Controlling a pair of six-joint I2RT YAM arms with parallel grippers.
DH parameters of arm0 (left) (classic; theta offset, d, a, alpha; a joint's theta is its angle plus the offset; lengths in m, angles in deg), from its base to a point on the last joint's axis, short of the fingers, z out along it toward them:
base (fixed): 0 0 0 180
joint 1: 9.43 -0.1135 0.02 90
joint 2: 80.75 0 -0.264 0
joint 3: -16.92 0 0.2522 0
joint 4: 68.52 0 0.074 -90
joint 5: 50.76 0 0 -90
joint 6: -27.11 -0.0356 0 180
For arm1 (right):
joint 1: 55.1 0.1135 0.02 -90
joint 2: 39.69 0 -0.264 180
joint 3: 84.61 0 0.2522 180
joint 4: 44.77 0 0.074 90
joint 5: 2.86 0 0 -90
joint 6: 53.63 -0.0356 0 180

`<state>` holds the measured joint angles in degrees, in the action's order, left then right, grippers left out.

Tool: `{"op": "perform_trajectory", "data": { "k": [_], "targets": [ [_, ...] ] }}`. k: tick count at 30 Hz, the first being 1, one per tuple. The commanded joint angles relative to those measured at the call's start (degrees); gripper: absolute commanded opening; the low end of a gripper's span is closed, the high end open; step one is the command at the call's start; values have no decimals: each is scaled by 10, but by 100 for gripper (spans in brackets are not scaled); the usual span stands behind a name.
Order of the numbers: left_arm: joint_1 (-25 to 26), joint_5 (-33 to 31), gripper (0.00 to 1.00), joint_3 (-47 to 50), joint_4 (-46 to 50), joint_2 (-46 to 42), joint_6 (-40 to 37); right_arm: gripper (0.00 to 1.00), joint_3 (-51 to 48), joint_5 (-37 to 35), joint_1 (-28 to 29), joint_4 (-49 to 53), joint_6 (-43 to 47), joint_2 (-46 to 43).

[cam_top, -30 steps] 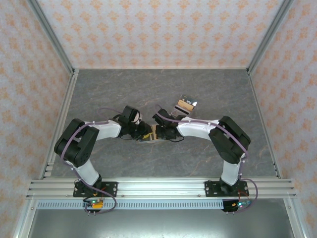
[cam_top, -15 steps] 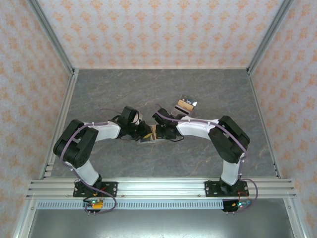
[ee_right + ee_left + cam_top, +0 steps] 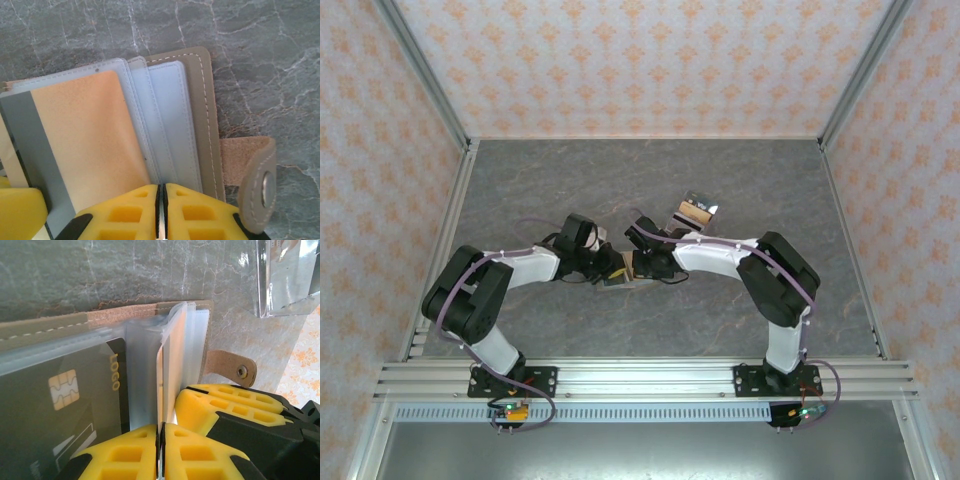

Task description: Take the credit cards out of the card holder

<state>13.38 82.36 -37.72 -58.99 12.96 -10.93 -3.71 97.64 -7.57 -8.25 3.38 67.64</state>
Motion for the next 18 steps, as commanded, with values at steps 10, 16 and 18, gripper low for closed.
{"op": "perform_trajectory", "data": {
  "k": [10, 16, 18],
  "targets": [
    [-20, 17, 11, 18, 30, -40, -40, 12, -6, -39, -5, 48, -12, 31],
    [-25, 21, 11, 19, 43, -46, -48, 11, -5, -39, -6, 52, -14, 31],
    [-28, 17, 10, 18, 56, -53, -54, 11, -5, -39, -7, 53, -14, 29]
  ]
}}
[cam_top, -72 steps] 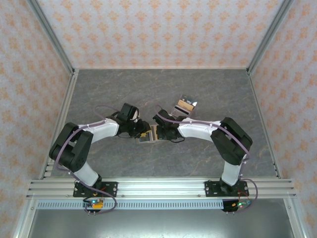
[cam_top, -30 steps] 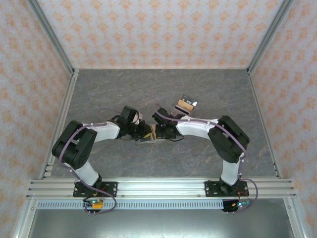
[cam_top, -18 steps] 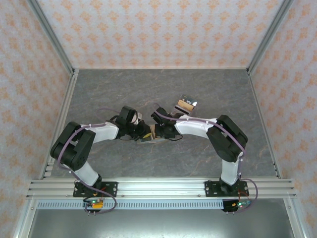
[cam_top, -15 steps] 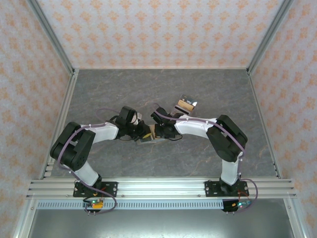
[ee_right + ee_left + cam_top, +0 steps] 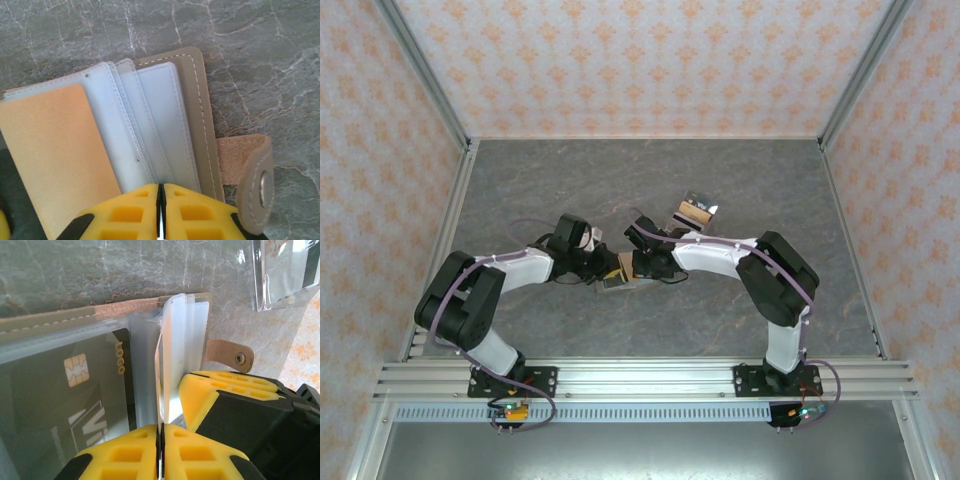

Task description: Take the credit cards out of the card holder

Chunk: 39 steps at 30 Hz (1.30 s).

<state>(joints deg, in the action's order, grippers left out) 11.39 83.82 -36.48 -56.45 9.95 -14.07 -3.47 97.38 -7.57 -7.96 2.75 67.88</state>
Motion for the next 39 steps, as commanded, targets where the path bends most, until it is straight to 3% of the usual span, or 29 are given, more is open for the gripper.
{"op": "perform_trajectory", "data": {
  "k": [1, 9, 17, 21, 27, 34, 39],
  "targets": [
    [-10, -1, 10, 5, 39, -27, -25, 11, -8, -36, -7, 50, -8, 25],
    [-31, -59, 8, -35, 190, -103, -80, 15, -18, -2, -15, 12, 8, -36],
    [-48, -79, 8, -92, 250, -186, -85, 42, -55, 67, -49, -54, 35, -172],
    [-44, -28, 9, -92, 152, -211, -19, 63, -69, 145, -85, -101, 51, -224],
    [-38, 3, 9, -93, 49, -212, 59, 79, -86, 305, -152, -214, 30, -254],
    [-25, 40, 9, -110, -53, -188, 124, 80, -22, 430, -185, -248, -17, -192],
    [-19, 61, 9, -115, -110, -161, 157, 70, 0, 482, -194, -305, -71, -151]
  ]
}}
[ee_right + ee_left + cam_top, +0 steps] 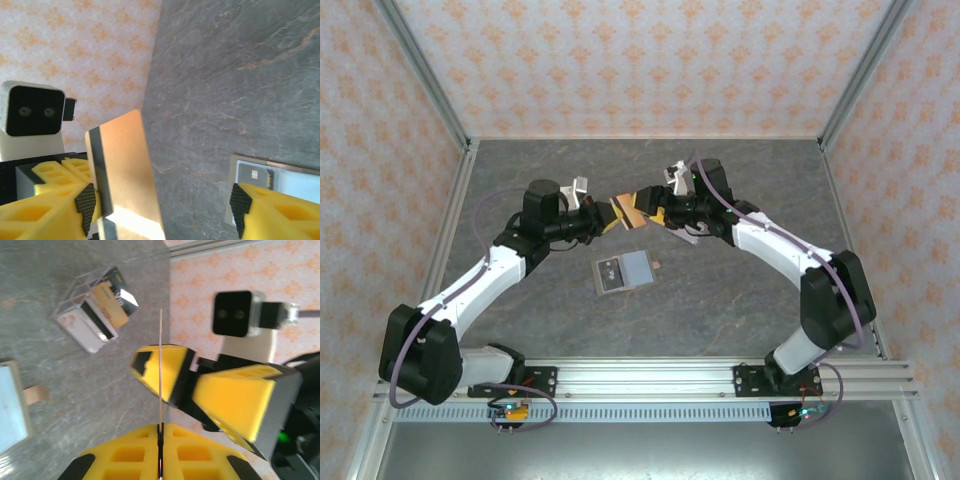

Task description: Take the credit cards out of the card holder

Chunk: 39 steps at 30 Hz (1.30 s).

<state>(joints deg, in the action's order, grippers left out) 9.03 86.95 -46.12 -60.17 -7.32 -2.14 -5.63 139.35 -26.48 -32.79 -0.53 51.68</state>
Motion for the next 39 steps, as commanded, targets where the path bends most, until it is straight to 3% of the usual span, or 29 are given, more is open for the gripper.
{"op": "perform_trajectory", "data": {
  "k": [1, 10, 18, 20, 22, 24, 27, 29, 32, 39],
  "targets": [
    [4, 33, 9, -20, -74, 16, 39, 68, 25, 66, -6, -62, -42, 14],
    [4, 35, 8, -22, -52, 26, 25, 40, 31, 95, -25, -75, -51, 11],
    [3, 30, 12, -25, -21, 22, 13, 7, 45, 98, -28, -17, 12, 0],
    [3, 21, 22, -33, 16, 18, -2, 2, 50, 77, -29, 15, 47, -11],
    [2, -2, 41, -42, 74, 12, -32, 0, 56, 39, -28, 64, 93, -22],
    [0, -48, 63, -58, 163, 5, -79, 0, 67, -23, -29, 130, 163, -32],
    [-1, -155, 79, -85, 306, -4, -149, 0, 78, -141, -33, 205, 250, -47],
    [-5, -227, 84, -95, 376, -8, -180, 0, 74, -218, -43, 228, 293, -59],
    [-15, -287, 90, -94, 428, -18, -207, 0, 56, -272, -72, 225, 340, -74],
    [-29, -314, 94, -74, 440, -23, -219, 0, 23, -297, -124, 185, 479, -89]
  ]
}}
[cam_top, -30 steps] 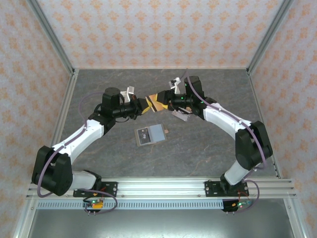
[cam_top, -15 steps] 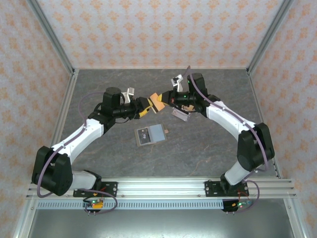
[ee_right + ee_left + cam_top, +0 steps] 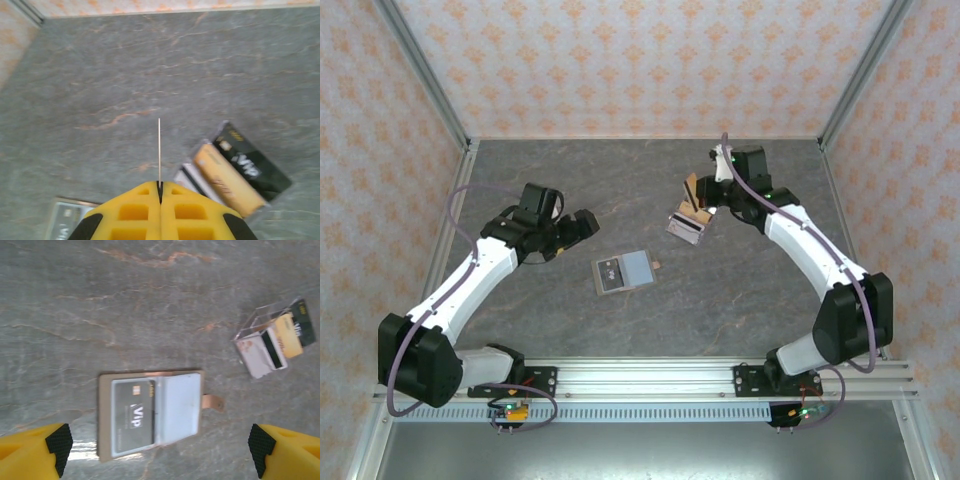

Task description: Take the credit cards out of the card holder

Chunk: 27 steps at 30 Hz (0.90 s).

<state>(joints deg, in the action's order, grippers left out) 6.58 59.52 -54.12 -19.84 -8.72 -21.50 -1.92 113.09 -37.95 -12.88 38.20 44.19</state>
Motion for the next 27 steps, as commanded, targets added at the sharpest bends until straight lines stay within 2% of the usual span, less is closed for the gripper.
{"op": "perform_trajectory", "data": {
  "k": [1, 6, 11, 17, 27],
  "targets": [
    [-5, -36, 95, 9, 34, -5, -25, 0, -18, -31, -17, -21, 109, -13],
    [-5, -26, 96, 13, 26, 5, -25, 0, -28, -5, -27, -35, 234, 11],
    [-5, -26, 97, 21, 25, 3, -26, 0, 24, 10, -28, 19, 304, 79],
    [-6, -22, 99, 25, 24, 3, -25, 0, 104, 50, -31, 81, 350, 167],
    [-9, -18, 100, 26, 28, 9, -33, 0, 154, 50, -33, 119, 395, 241]
  ]
}}
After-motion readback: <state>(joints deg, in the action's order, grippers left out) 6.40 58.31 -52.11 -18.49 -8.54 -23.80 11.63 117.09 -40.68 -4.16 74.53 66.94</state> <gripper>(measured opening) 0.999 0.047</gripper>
